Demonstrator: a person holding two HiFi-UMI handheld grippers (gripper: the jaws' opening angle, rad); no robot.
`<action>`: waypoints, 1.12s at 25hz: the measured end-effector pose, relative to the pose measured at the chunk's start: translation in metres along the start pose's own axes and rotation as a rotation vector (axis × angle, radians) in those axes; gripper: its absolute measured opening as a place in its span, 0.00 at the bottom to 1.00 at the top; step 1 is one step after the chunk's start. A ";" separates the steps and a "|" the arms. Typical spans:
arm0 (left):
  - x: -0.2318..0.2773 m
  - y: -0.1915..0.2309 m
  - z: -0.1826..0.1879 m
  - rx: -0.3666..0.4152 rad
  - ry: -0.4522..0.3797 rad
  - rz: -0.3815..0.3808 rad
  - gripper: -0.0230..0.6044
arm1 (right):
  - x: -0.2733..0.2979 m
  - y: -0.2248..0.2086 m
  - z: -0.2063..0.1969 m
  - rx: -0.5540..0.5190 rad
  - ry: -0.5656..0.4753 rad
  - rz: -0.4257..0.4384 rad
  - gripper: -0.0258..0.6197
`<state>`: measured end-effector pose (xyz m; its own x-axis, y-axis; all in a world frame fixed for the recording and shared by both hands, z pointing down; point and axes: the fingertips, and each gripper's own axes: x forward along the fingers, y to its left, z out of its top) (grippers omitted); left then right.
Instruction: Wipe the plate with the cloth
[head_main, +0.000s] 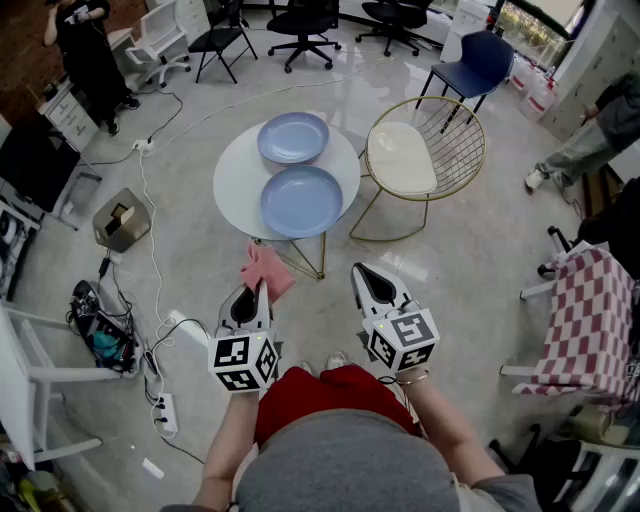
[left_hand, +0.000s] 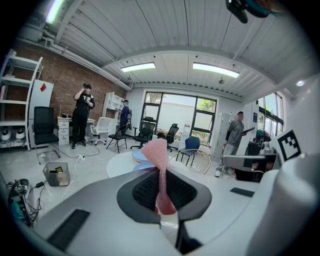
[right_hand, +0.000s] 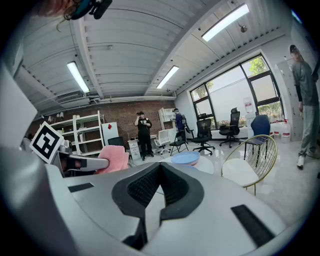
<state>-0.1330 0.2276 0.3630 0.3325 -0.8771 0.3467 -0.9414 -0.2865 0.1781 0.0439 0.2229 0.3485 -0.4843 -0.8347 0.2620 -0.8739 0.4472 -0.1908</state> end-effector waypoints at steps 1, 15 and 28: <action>0.000 0.000 0.001 0.001 -0.002 0.002 0.09 | 0.000 0.000 0.000 -0.003 0.000 0.002 0.08; 0.000 -0.017 0.003 0.026 -0.028 -0.002 0.09 | -0.007 -0.003 0.000 -0.006 -0.014 0.018 0.09; -0.005 -0.029 0.002 0.029 -0.053 0.029 0.08 | -0.015 -0.013 -0.005 0.052 -0.029 0.072 0.09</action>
<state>-0.1079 0.2393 0.3540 0.3024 -0.9042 0.3016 -0.9521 -0.2711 0.1416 0.0620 0.2310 0.3520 -0.5435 -0.8105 0.2182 -0.8332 0.4895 -0.2572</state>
